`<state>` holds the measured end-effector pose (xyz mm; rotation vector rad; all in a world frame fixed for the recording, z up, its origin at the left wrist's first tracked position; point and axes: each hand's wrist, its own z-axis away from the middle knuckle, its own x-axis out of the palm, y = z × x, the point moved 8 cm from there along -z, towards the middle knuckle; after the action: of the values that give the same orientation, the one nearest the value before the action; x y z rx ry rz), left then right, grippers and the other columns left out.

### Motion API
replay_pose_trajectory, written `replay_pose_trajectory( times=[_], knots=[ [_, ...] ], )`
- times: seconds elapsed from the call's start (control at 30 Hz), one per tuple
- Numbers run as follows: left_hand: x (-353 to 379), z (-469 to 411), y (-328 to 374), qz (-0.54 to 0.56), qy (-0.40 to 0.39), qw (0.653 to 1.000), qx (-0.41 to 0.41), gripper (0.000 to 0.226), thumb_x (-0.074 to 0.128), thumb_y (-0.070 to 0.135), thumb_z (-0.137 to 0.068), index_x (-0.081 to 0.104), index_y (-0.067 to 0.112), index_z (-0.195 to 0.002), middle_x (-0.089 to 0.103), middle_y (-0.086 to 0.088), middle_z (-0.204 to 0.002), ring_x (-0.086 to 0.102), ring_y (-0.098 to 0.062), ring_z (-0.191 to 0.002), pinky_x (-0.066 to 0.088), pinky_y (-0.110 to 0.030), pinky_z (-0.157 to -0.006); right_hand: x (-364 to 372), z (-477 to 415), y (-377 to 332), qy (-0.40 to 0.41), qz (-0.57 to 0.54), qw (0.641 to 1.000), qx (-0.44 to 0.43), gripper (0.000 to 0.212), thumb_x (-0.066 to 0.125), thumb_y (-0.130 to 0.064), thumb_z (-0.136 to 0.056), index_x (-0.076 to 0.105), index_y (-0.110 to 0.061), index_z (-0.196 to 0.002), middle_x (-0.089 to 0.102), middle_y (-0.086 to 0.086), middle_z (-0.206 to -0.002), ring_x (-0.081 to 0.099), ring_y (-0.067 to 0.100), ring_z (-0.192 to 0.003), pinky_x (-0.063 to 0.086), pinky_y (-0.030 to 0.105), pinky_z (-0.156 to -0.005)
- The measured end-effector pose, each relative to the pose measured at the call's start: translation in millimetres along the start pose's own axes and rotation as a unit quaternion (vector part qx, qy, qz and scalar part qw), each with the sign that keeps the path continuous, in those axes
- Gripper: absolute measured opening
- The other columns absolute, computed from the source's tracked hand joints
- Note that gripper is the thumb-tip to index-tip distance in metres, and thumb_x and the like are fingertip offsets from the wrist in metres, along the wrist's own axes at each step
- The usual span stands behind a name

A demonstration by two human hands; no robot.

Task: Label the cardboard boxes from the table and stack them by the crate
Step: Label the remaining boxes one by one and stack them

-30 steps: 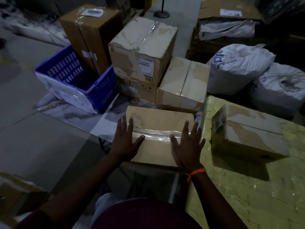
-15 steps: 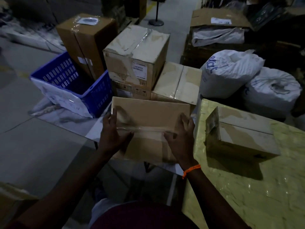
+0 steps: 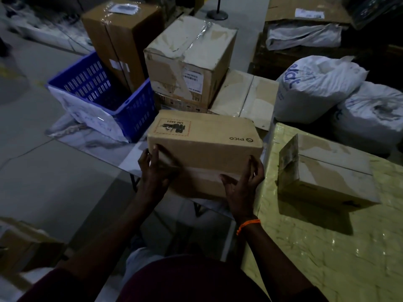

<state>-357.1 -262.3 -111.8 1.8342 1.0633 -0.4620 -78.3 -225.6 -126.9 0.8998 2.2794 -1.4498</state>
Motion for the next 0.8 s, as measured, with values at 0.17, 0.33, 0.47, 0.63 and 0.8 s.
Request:
replay_pose_trajectory(
  times=[0.17, 0.33, 0.47, 0.63, 0.8],
  knots=[
    [7, 15, -29, 0.005, 0.009, 0.999, -0.038, 0.132, 0.092, 0.016, -0.072, -0.004, 0.035, -0.161, 0.021, -0.025, -0.153, 0.020, -0.029, -0.145, 0.041, -0.061, -0.107, 1, 18, 20, 0.001, 0.039, 0.999, -0.030, 0.096, 0.086, -0.016, -0.083, 0.025, -0.020, -0.158, 0.014, 0.016, -0.156, 0.035, 0.041, -0.145, 0.055, 0.057, -0.099],
    [-12, 27, -33, 0.020, 0.057, 0.997, 0.040, 0.110, 0.080, 0.027, -0.079, 0.005, 0.032, -0.161, 0.024, -0.013, -0.152, 0.039, -0.043, -0.132, 0.050, -0.055, -0.100, -10, 39, 32, -0.012, 0.090, 0.994, -0.060, 0.100, 0.084, -0.007, -0.084, 0.019, -0.026, -0.158, 0.022, 0.016, -0.152, 0.039, 0.035, -0.137, 0.053, 0.053, -0.103],
    [-30, 15, -16, 0.014, 0.041, 0.995, 0.091, 0.086, 0.078, 0.032, -0.083, 0.028, 0.013, -0.151, 0.027, -0.025, -0.146, 0.028, -0.027, -0.146, 0.039, -0.043, -0.114, -18, 48, 39, -0.023, 0.070, 0.997, -0.034, 0.098, 0.090, -0.013, -0.079, 0.027, -0.022, -0.153, 0.027, 0.016, -0.149, 0.037, 0.037, -0.137, 0.049, 0.055, -0.105],
    [-31, 2, 0, -0.064, -0.037, 0.987, 0.141, 0.067, 0.079, 0.036, -0.086, 0.049, 0.015, -0.142, 0.048, -0.022, -0.147, 0.045, -0.043, -0.137, 0.036, -0.070, -0.104, -46, 41, 13, 0.035, 0.015, 0.999, -0.006, 0.066, 0.073, -0.041, -0.089, 0.046, -0.011, -0.141, 0.029, 0.020, -0.148, 0.035, 0.031, -0.140, 0.041, 0.048, -0.113],
    [-35, -27, 45, -0.040, -0.044, 0.988, 0.140, 0.044, 0.064, 0.040, -0.097, 0.064, 0.013, -0.131, 0.058, -0.014, -0.142, 0.042, -0.034, -0.143, 0.022, -0.057, -0.121, -43, -9, -54, -0.008, 0.034, 0.994, -0.102, 0.037, 0.068, -0.032, -0.097, 0.066, -0.008, -0.125, 0.049, 0.015, -0.141, 0.044, 0.030, -0.137, 0.043, 0.055, -0.108]
  ],
)
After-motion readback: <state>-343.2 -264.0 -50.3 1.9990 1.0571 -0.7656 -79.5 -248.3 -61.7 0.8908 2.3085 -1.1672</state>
